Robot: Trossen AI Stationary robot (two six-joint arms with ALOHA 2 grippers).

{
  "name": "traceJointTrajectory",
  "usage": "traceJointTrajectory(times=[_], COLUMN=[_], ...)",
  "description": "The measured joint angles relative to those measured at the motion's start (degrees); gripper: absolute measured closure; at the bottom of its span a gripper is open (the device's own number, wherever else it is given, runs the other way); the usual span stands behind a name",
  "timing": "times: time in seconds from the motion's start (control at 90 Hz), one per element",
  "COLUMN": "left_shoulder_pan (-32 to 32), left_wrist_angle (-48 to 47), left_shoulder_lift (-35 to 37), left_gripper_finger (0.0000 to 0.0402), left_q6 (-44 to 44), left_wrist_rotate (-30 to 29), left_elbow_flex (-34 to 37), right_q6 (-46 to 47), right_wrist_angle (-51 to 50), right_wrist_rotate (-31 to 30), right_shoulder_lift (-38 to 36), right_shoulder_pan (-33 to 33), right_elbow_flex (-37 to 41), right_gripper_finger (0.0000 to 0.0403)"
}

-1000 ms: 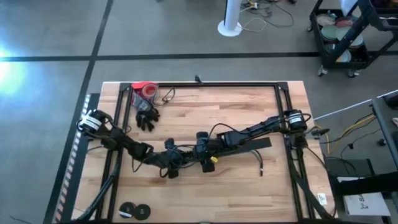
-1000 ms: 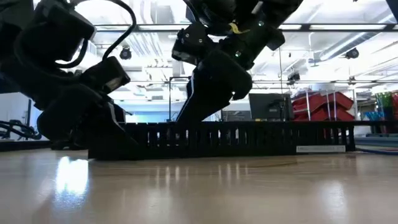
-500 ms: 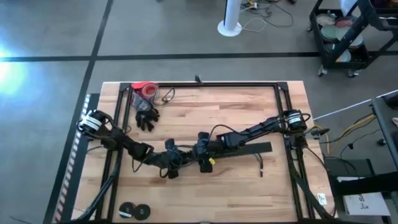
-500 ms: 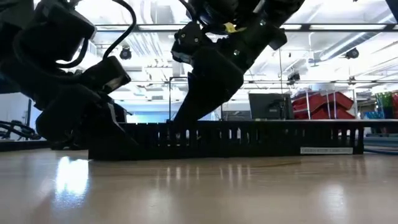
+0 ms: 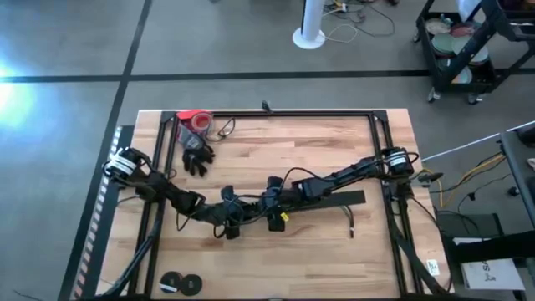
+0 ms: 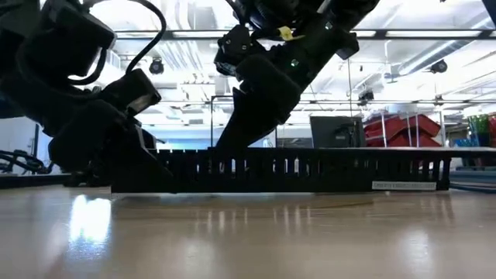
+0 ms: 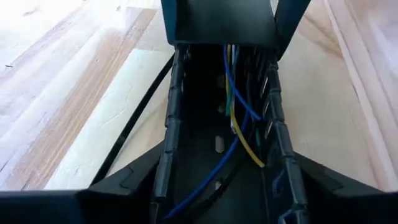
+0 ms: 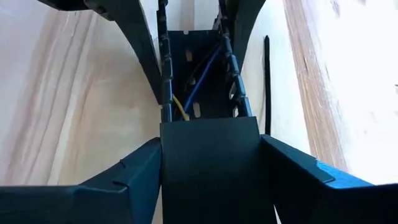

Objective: Ziptie cables
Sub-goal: Close the black cable duct

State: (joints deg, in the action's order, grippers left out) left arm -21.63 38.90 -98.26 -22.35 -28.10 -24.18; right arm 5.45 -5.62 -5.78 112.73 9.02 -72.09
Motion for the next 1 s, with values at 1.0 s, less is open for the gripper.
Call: traceJointTrajectory(times=[1.0], left_shoulder_pan=[1.39], left_wrist_angle=[2.84], left_shoulder_lift=[-0.15], left_gripper_finger=[0.0171], left_q6=[6.79], left_wrist_rotate=[-1.20], left_elbow_flex=[-4.91], right_q6=[-5.19], right_wrist_angle=[8.03], right_wrist_rotate=[2.93], right_shoulder_lift=[2.93], right_shoulder_pan=[-0.55], right_elbow_flex=[-4.47], right_gripper_finger=[0.0182])
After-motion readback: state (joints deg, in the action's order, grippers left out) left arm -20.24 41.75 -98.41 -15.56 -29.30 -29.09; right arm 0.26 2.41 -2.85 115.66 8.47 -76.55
